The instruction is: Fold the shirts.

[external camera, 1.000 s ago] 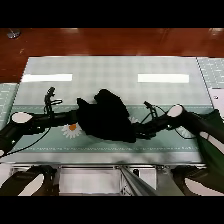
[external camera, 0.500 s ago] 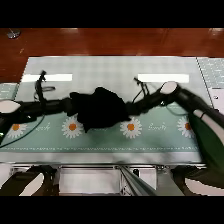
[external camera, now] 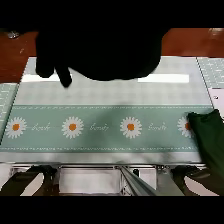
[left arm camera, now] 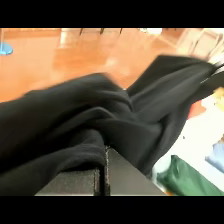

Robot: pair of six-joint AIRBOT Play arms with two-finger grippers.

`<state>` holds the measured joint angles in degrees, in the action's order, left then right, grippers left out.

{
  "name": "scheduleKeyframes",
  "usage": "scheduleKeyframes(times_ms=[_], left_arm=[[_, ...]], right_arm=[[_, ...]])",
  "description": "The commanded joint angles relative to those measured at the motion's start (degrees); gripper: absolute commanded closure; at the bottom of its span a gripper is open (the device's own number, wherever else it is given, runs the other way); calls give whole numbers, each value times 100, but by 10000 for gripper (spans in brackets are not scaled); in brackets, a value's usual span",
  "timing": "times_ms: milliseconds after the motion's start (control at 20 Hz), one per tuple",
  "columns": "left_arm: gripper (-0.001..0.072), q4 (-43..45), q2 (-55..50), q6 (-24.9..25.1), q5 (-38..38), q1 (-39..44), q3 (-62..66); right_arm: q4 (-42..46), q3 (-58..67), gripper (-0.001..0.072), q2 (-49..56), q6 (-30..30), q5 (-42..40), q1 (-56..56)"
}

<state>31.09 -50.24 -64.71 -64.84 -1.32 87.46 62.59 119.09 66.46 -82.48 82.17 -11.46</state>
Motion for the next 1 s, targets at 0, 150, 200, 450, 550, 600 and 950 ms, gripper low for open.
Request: scheduleKeyframes(times_ms=[0, 150, 200, 450, 550, 600, 950], left_arm=[[685, 704, 90, -872, -1419, -7, 1047], [685, 710, 389, -1005, -2446, -7, 1027], [684, 713, 509, -1049, -2594, -7, 1027], [684, 1648, 1287, -1504, -2579, -9, 1029], [685, 1976, 1451, -1617, -2579, -9, 1003], [684, 1971, 1478, -1617, -2577, -9, 922], [684, 1969, 1231, -1561, -1139, -7, -1300]], right_arm=[[201, 79, 685, -1051, 166, 468, 28], [229, -487, 685, -1770, 170, 743, 28], [247, -584, 685, -1886, 168, 870, 28], [247, -625, 684, -1952, 42, 1613, 28], [256, -625, 685, -1928, 44, 1639, 28], [264, -625, 684, -1884, 44, 1648, 28], [286, -1832, 684, -957, 190, 1438, 28]])
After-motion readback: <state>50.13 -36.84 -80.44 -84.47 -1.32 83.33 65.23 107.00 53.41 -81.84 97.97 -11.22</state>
